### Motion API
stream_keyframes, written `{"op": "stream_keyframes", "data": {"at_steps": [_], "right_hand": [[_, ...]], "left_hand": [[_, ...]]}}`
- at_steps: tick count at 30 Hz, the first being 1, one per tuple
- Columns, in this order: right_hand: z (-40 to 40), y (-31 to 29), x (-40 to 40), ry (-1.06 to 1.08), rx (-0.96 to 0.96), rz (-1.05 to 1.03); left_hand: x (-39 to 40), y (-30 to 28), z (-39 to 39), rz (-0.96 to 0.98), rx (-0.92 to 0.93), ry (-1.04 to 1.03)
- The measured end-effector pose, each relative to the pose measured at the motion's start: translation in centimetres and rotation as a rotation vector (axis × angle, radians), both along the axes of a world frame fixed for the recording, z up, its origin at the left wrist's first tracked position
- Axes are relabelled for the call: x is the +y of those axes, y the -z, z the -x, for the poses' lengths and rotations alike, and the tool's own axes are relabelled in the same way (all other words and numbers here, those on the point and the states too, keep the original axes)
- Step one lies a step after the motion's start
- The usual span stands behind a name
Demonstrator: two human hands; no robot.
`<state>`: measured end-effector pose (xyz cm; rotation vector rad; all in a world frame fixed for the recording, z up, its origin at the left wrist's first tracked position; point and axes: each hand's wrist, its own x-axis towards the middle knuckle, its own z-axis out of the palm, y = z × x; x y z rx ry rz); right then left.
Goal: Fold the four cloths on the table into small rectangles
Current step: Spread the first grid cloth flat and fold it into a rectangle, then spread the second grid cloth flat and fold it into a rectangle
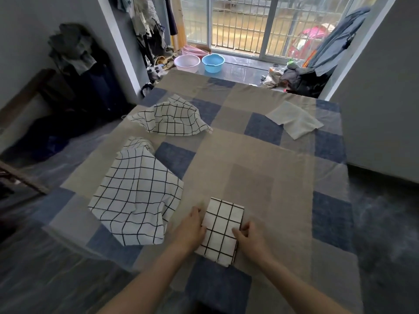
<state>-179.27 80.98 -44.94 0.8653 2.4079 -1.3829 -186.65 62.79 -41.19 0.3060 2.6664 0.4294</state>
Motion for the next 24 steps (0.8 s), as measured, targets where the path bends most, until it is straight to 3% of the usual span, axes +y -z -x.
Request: {"op": "stream_keyframes", "data": {"at_steps": [3, 6, 9, 13, 17, 20, 24], "right_hand": [[-0.2, -1.0, -0.1, -0.149, 0.113, -0.269], [-0.3, -1.0, -0.5, -0.445, 0.286, -0.534], [-0.4, -0.6, -1.3, -0.678, 0.225, -0.620], [-0.3, -1.2, -1.9, -0.678, 0.165, -0.654], [0.0, -1.4, -1.8, -0.715, 0.120, -0.631], [1.0, -1.9, -1.9, -0.727, 0.118, -0.662], [3.2, -3.2, -3.9, -0.765, 0.194, -0.616]], "left_hand": [[0.3, 1.4, -0.7, 0.033, 0.298, 0.307], [-0.3, 3.3, -1.2, 0.062, 0.191, 0.489], [-0.9, 3.7, -1.1, 0.097, 0.127, 0.497], [-0.6, 3.2, -0.2, 0.116, 0.136, 0.575], [-1.5, 2.0, -0.2, 0.036, 0.186, 0.546], [-4.6, 0.9, 0.2, -0.155, 0.338, 0.415], [-11.3, -1.0, 3.8, -0.270, 0.397, 0.192]]}}
